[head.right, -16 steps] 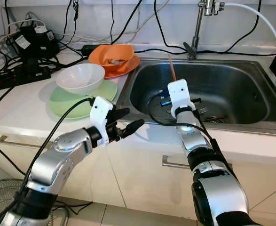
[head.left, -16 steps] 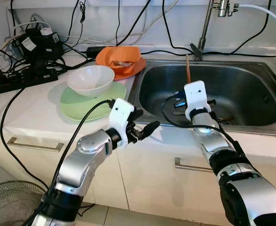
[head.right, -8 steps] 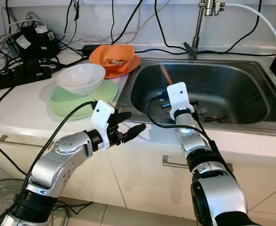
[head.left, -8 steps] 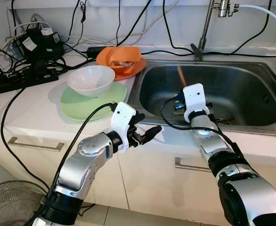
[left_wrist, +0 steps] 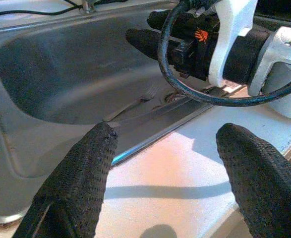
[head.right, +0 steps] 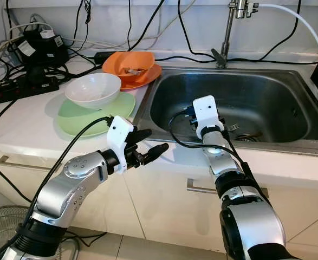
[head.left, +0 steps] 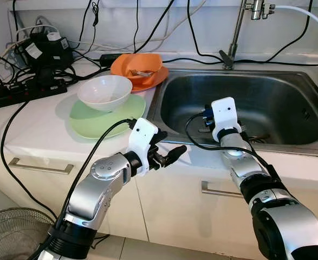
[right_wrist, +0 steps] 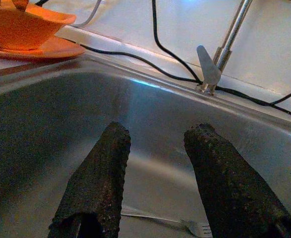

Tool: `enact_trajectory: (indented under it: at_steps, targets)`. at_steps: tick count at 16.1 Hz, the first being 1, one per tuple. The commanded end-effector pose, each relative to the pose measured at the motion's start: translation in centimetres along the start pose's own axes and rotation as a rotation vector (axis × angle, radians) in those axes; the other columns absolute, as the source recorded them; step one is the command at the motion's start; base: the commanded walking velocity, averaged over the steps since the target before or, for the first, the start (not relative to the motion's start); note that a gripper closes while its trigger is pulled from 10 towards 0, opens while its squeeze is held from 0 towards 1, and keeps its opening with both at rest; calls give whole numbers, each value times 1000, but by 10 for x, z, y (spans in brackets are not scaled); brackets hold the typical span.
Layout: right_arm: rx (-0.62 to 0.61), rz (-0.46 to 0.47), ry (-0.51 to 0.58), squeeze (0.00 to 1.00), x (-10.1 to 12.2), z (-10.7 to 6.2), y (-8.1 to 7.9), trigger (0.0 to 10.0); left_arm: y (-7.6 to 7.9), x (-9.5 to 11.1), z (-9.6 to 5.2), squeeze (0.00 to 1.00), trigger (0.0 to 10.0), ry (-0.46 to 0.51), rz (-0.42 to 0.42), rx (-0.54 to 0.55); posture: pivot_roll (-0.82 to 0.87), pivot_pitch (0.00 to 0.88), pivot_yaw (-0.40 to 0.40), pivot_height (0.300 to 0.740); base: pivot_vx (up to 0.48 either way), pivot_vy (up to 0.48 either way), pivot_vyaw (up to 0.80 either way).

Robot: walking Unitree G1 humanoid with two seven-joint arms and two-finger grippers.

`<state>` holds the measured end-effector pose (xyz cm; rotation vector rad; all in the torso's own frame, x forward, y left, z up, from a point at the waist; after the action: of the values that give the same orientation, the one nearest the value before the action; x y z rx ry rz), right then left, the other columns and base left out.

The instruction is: Kitchen organization

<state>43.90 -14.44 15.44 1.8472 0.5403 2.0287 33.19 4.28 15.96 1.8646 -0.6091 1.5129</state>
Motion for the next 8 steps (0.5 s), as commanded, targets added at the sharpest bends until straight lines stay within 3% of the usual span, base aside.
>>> enact_trajectory:
  at_steps: [1,6,8]
  targets:
    - [-14,13,30,0,10,3,2,10000,-3,5,0,0,10000,6,17,17,102,0,78,740,0,0,0]
    - [-70,74,167,0,43,6,12,10000,-33,42,-5,0,10000,210,58,230,101,7,81,740,0,0,0]
    - [-81,96,217,0,52,2,12,10000,-47,75,-9,0,10000,332,71,316,99,8,86,740,0,0,0]
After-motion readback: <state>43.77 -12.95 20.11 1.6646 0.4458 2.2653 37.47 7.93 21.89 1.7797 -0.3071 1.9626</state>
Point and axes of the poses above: a point about 5 cm out from each wrist's last joint towards the gripper, its own z axis pointing out of the wrist towards the gripper, its own x axis along the axis of the wrist's last joint, y = z × x, the point moved 5 cm from there along z, pointing out of the wrist towards the gripper, and after that the axes turned 11 degrees about -z, right-handed, at the moved point
